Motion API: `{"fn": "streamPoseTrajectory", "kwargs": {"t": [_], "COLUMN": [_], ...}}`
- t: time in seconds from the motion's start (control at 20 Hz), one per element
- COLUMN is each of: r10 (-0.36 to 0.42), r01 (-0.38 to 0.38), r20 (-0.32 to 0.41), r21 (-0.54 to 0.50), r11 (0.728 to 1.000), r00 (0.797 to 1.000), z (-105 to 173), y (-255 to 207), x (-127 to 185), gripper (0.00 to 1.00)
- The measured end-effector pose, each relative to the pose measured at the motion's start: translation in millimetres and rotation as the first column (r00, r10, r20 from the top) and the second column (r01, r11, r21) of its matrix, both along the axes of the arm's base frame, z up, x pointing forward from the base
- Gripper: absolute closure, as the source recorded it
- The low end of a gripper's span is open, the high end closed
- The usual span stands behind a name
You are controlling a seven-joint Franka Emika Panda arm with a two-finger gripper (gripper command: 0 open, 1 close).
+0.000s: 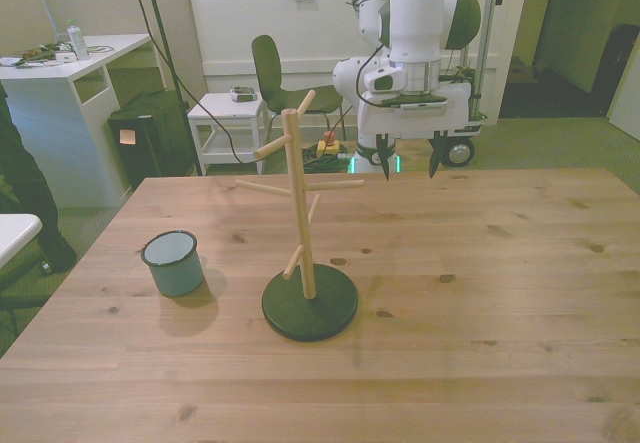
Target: Hang the mug
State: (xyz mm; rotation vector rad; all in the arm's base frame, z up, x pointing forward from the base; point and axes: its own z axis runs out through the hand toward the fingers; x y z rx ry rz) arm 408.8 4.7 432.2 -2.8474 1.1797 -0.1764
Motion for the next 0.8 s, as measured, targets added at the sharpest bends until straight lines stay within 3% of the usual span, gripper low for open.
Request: {"fn": "streamPoseTrajectory", "kwargs": {"t": [0.2,0.45,0.8], "r10": [-0.037,-0.116,-0.182], "r01": [0.037,0.115,0.183], "r20": [0.007,0.019,-0.014], "r21": [0.012,0.042,0.056], "r11": [0.999,0.992,0.982], "r00": [0.999,0.993,0.983], "z": [4.4,22.0,21.5], "y": [-19.7,-87.6,-166.2], "x": [2.4,14.4,49.0], "gripper": [0.00,0.00,0.00]}}
